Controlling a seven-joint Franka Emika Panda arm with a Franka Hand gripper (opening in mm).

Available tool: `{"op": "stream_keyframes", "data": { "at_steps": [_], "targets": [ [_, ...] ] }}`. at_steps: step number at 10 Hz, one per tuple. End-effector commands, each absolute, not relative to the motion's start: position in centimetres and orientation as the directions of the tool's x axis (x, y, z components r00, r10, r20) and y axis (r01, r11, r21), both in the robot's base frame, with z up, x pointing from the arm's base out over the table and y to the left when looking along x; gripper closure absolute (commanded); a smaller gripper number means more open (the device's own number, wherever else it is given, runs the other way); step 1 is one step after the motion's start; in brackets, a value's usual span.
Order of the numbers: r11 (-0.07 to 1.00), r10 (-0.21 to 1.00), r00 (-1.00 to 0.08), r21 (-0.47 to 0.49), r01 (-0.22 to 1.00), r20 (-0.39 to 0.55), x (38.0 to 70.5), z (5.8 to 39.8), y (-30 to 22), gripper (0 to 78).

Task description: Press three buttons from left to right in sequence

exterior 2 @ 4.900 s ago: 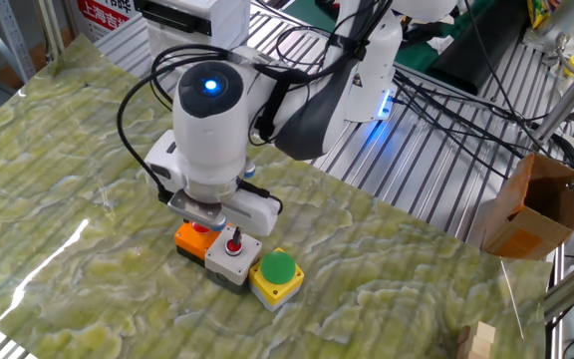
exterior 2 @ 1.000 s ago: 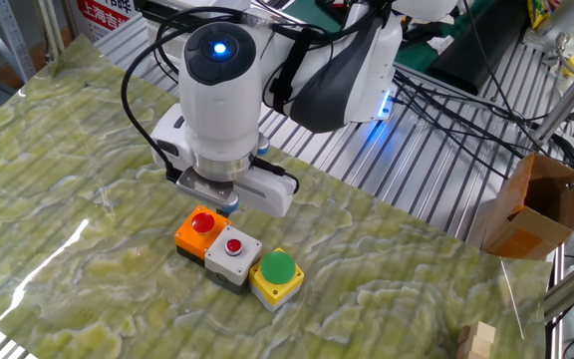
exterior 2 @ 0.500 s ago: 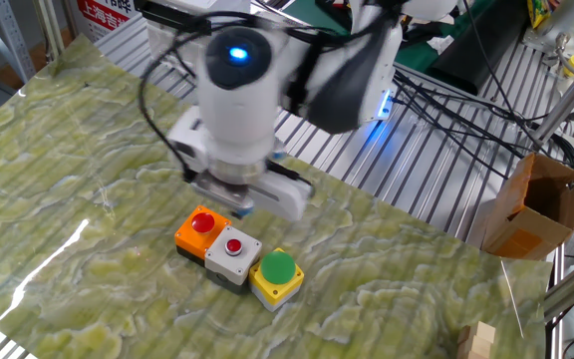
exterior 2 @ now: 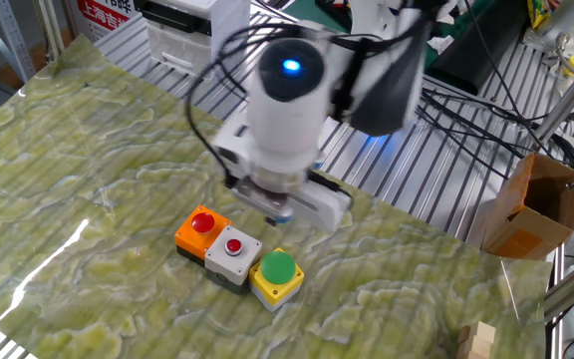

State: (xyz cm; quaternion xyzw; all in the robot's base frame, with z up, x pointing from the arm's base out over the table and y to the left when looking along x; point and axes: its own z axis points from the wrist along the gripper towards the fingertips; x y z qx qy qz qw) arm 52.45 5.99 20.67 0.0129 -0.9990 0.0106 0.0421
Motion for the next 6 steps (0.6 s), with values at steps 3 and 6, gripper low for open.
{"op": "stream_keyframes", "data": {
  "at_steps": [3, 6],
  "targets": [
    [0.999, 0.01, -1.0, 0.04, 0.01, 0.009, 53.38, 17.53, 6.7, 76.1],
    [0.997, 0.022, -1.0, 0.077, 0.022, 0.003, 53.6, 17.49, 6.66, 76.1]
  ]
}}
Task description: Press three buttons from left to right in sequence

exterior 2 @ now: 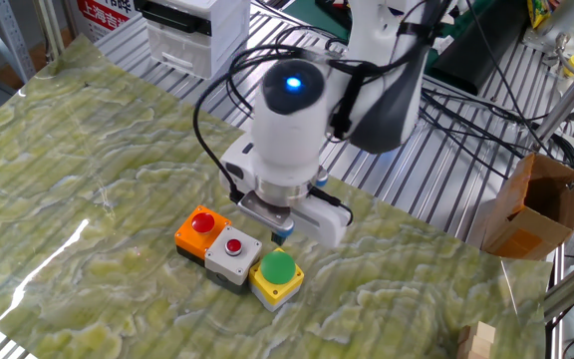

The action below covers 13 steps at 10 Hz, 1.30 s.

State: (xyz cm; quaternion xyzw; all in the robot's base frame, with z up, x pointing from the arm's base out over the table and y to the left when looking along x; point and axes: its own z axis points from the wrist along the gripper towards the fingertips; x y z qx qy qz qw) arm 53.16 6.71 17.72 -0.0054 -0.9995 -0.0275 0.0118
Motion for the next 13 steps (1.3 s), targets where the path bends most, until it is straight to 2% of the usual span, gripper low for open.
{"op": "stream_keyframes", "data": {
  "at_steps": [1, 13],
  "targets": [
    [0.997, 0.022, -1.0, 0.078, 0.022, 0.001, 53.6, 17.4, 6.7, 76.1],
    [0.992, 0.055, -0.998, 0.119, 0.052, -0.021, 54.0, 15.6, 6.6, 76.1]
  ]
}}
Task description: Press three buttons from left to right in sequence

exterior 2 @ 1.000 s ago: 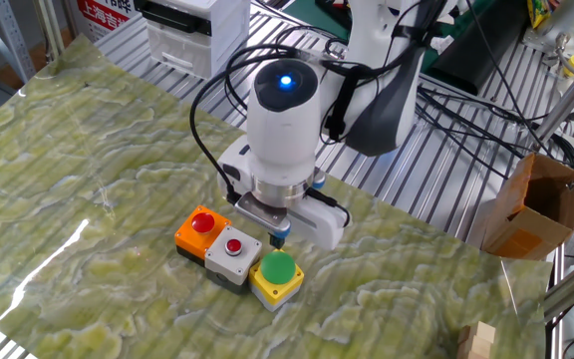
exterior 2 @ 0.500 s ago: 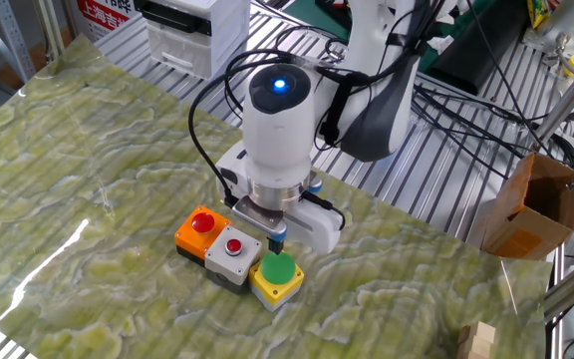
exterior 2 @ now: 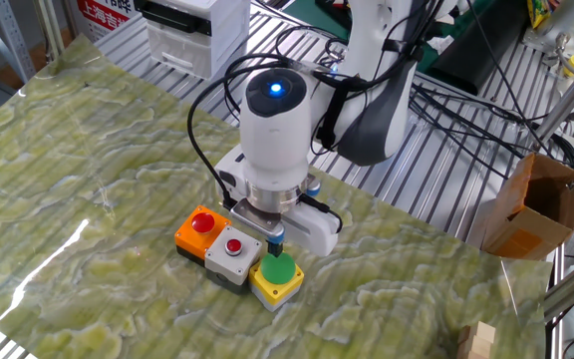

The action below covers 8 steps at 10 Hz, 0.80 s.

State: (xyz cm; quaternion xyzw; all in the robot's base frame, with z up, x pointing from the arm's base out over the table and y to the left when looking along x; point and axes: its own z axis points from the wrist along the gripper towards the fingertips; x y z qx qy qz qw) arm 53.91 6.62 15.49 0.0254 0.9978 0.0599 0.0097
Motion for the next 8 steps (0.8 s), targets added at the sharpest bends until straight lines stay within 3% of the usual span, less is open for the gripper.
{"op": "stream_keyframes", "data": {
  "at_steps": [1, 8],
  "targets": [
    [0.991, 0.054, -0.998, 0.12, 0.05, -0.023, 53.93, 15.64, 6.62, 76.1],
    [0.996, 0.041, -0.999, 0.085, 0.042, 0.012, 53.99, 15.83, 6.61, 76.1]
  ]
}}
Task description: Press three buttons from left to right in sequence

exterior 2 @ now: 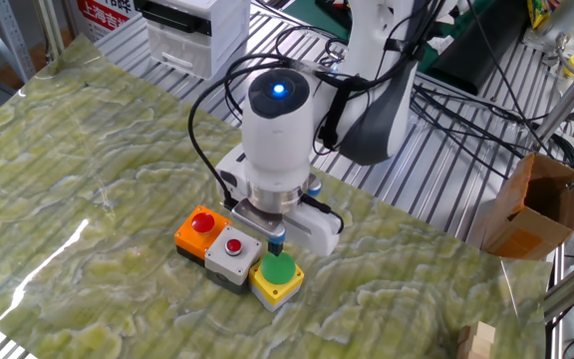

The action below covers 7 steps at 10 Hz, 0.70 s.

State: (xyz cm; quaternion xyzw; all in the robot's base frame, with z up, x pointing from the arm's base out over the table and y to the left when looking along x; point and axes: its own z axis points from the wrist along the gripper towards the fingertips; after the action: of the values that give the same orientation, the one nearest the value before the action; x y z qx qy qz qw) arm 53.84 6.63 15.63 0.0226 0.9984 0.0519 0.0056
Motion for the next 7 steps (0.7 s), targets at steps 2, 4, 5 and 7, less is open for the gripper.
{"op": "stream_keyframes", "data": {
  "at_steps": [2, 4, 5, 7],
  "targets": [
    [0.996, 0.047, -0.999, 0.076, 0.048, 0.016, 53.99, 15.83, 6.61, 76.1],
    [0.995, -0.027, -0.999, 0.101, -0.023, 0.034, 53.99, 15.83, 6.61, 76.1],
    [0.994, -0.052, -0.997, 0.102, -0.047, 0.054, 53.99, 15.83, 6.61, 76.1],
    [0.992, -0.085, -0.995, 0.099, -0.079, 0.058, 53.99, 15.83, 6.61, 76.1]
  ]
}}
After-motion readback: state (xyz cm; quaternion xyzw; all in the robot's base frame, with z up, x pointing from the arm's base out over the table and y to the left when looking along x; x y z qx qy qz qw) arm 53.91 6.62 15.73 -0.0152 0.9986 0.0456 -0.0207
